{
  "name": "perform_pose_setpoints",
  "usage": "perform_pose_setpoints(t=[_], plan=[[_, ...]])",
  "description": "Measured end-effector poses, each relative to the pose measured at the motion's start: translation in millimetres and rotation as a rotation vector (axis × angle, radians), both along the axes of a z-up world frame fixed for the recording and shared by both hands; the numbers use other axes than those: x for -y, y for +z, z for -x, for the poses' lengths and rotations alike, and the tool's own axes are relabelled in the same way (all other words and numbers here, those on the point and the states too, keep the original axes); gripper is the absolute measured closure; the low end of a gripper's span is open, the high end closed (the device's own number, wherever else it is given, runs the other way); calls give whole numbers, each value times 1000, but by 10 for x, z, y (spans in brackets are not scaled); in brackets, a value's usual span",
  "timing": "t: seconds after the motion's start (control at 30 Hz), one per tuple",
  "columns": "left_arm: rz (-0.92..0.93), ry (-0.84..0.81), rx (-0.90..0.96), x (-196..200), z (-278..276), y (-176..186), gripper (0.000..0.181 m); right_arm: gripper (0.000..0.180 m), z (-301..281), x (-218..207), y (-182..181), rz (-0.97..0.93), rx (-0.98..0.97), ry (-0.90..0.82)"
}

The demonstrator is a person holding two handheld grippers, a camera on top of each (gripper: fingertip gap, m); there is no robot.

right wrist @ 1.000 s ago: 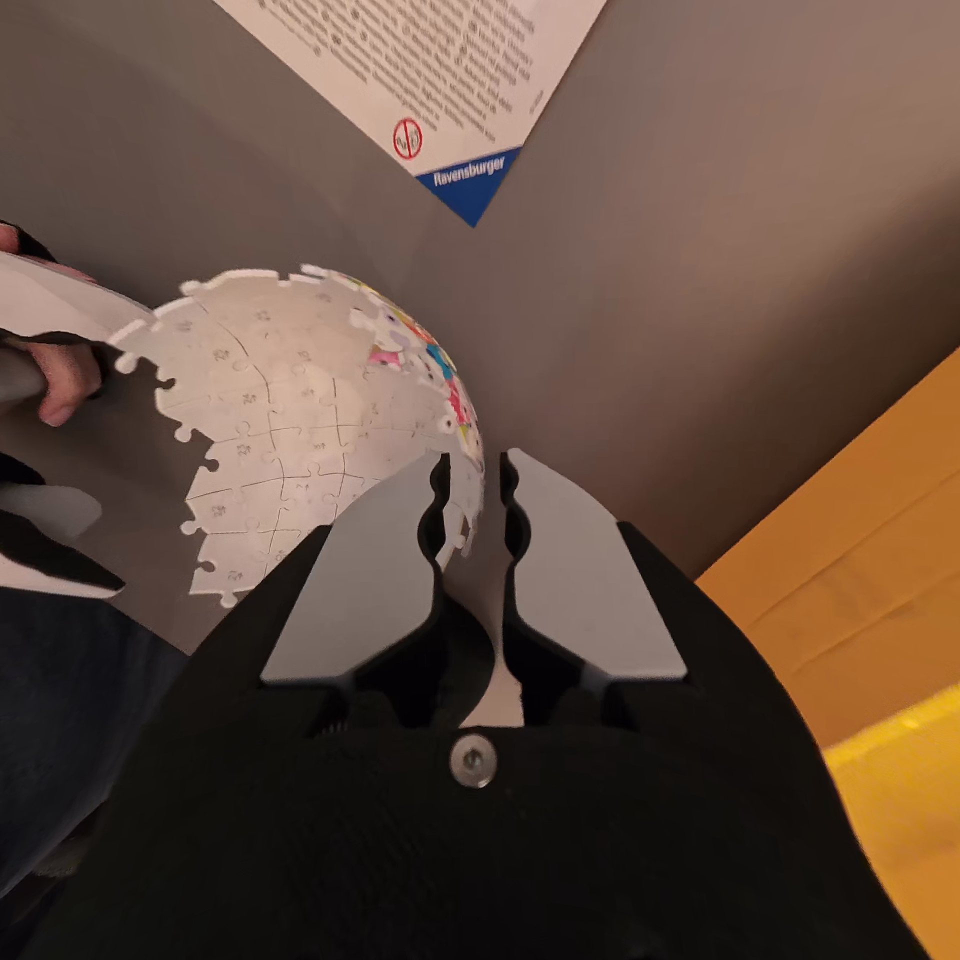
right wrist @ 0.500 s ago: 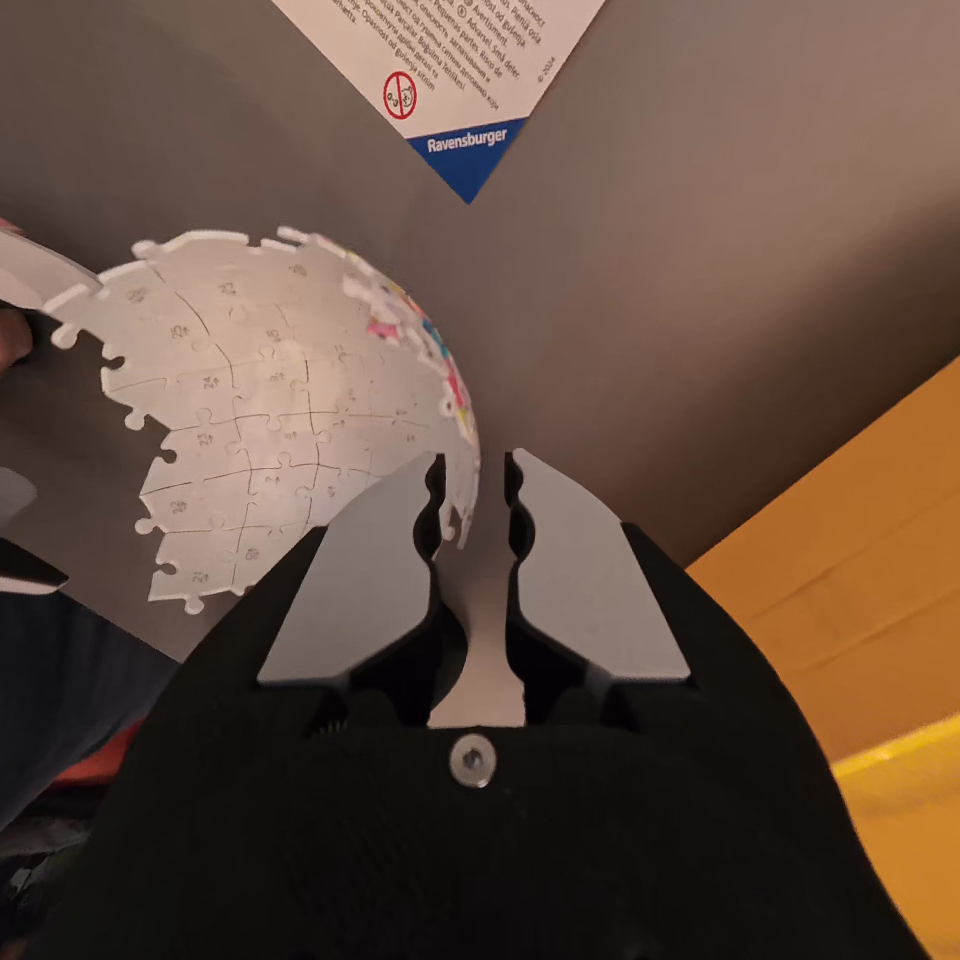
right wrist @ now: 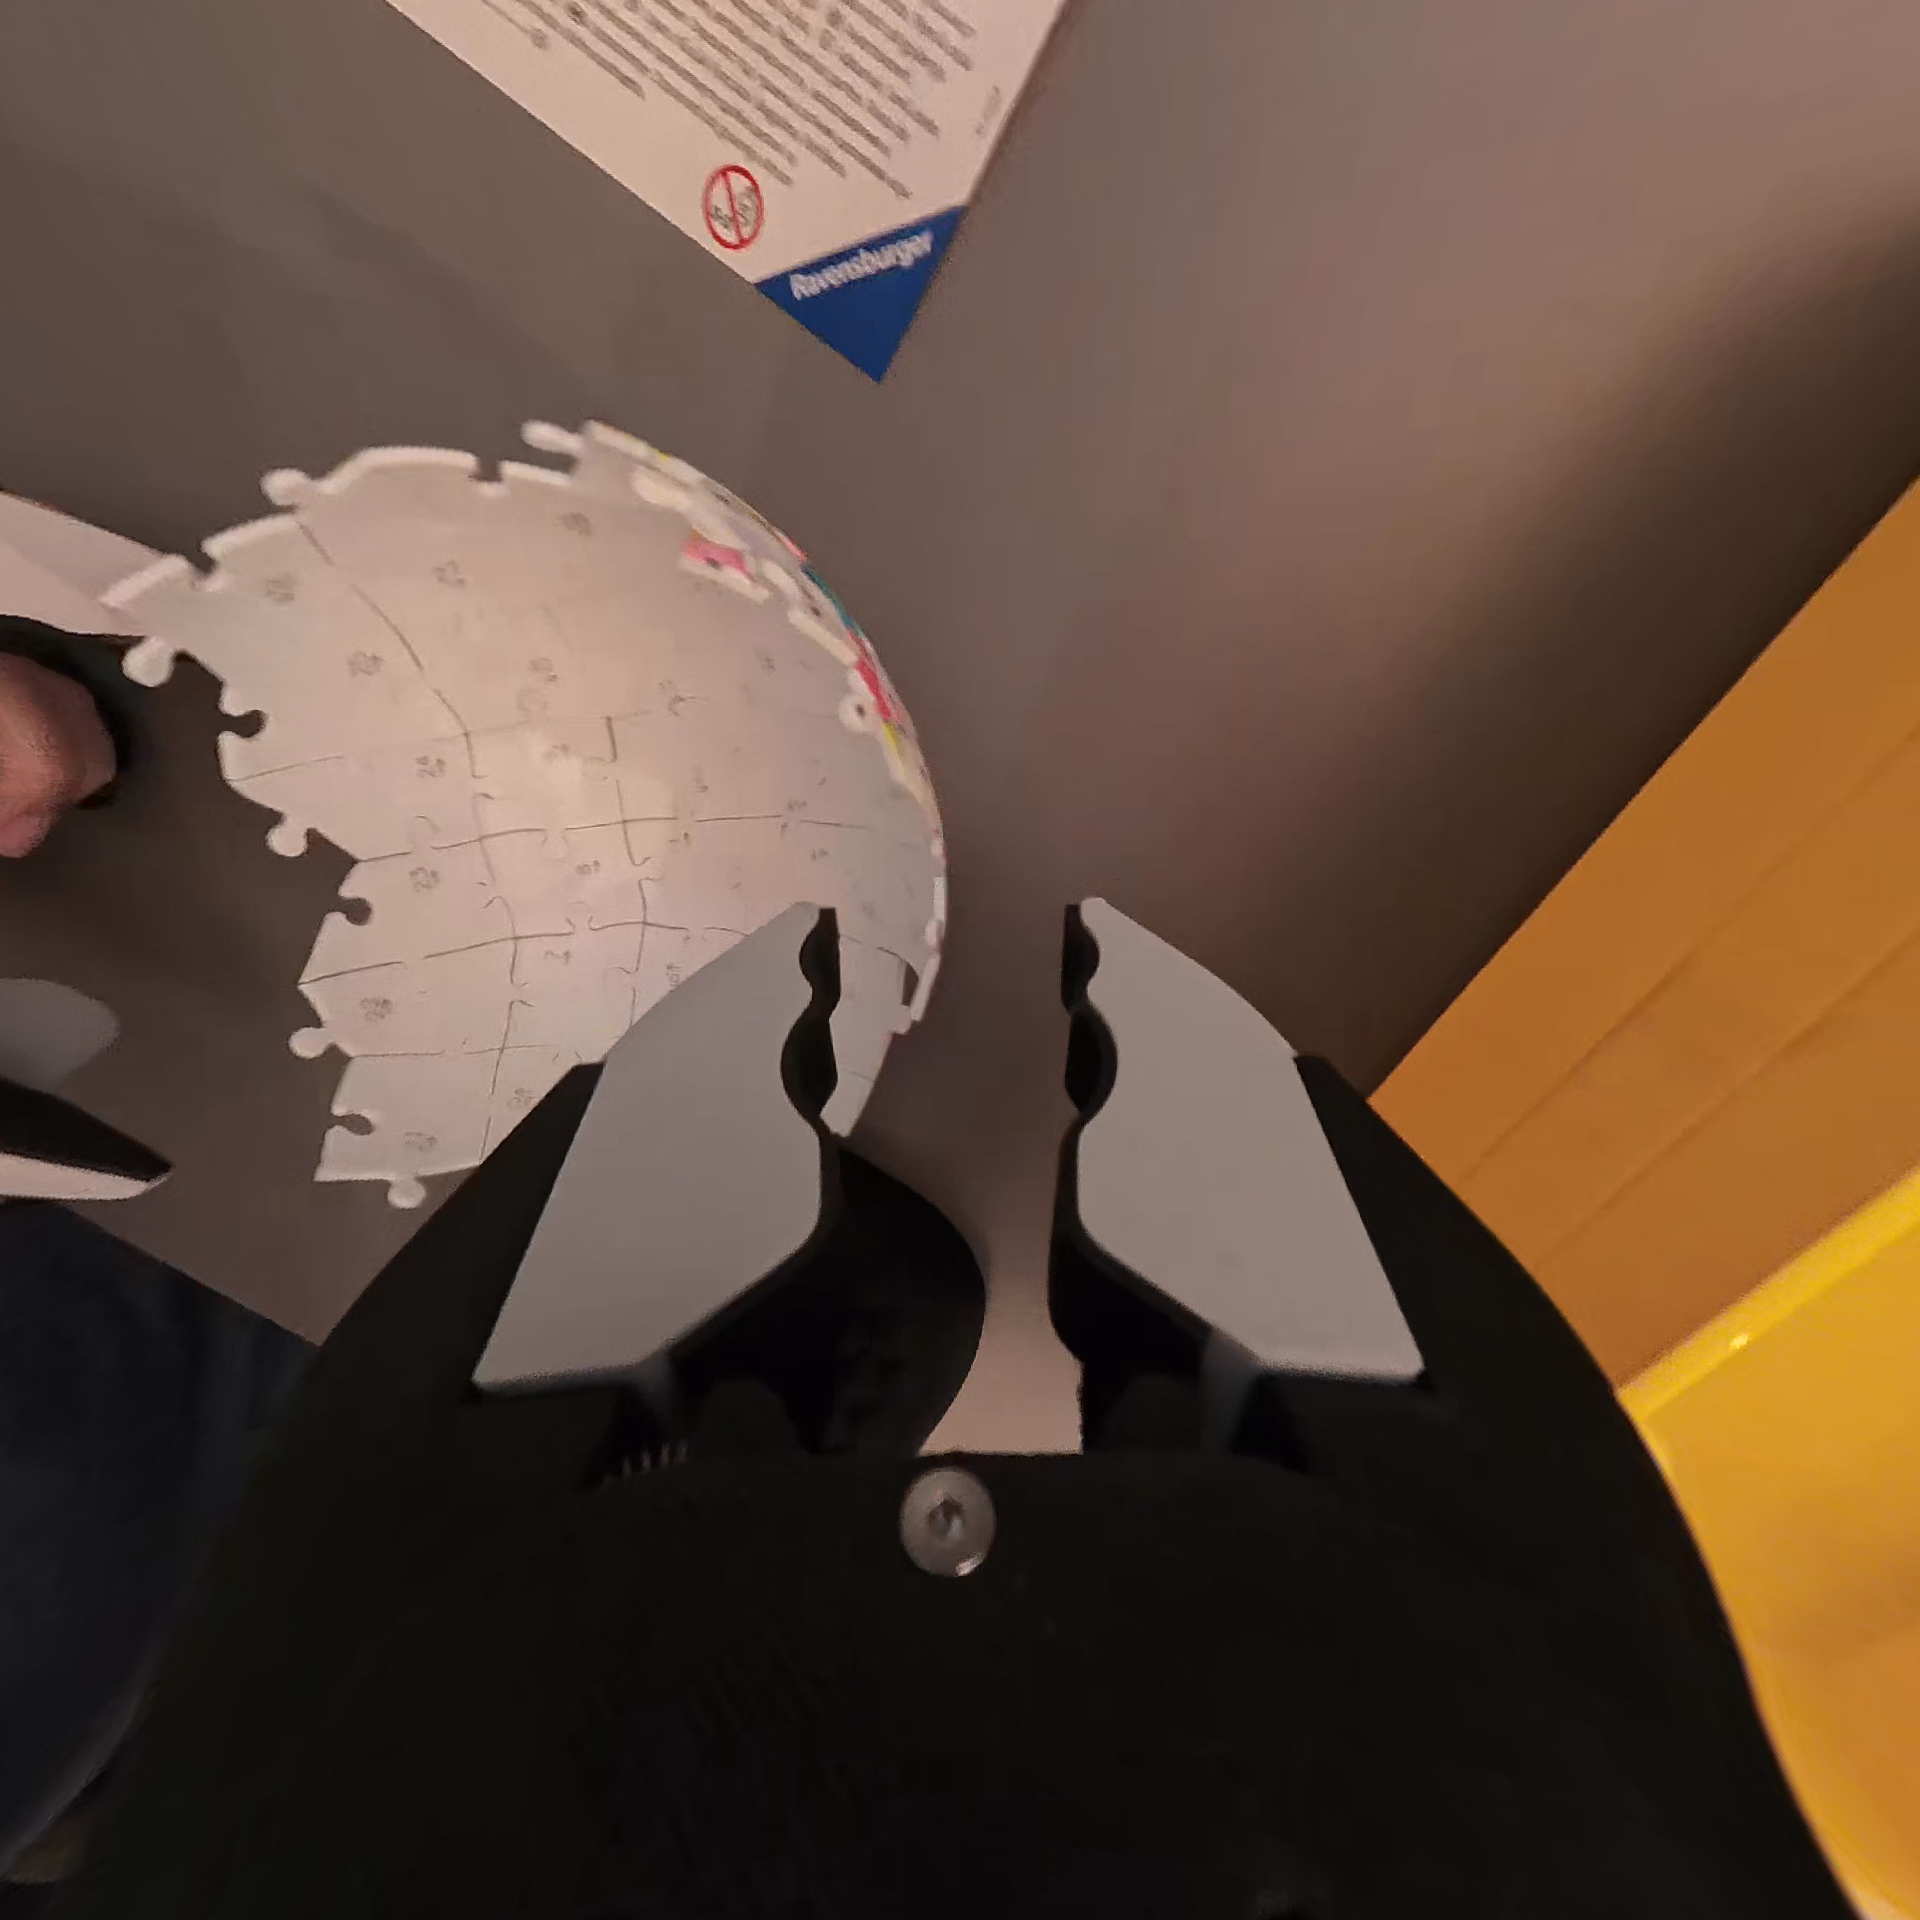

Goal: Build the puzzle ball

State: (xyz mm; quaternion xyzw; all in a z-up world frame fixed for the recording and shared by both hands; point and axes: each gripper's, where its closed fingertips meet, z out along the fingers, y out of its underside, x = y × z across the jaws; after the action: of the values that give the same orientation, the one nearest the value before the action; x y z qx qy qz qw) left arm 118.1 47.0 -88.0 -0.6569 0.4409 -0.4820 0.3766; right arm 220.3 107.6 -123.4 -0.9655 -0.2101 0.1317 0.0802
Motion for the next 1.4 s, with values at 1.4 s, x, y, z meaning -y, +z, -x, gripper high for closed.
perform_pose_setpoints(t=[1.4], plan=[[-19,-4,-3,29,-19,2,86,174,51,108,-179,141,-100,-62]])
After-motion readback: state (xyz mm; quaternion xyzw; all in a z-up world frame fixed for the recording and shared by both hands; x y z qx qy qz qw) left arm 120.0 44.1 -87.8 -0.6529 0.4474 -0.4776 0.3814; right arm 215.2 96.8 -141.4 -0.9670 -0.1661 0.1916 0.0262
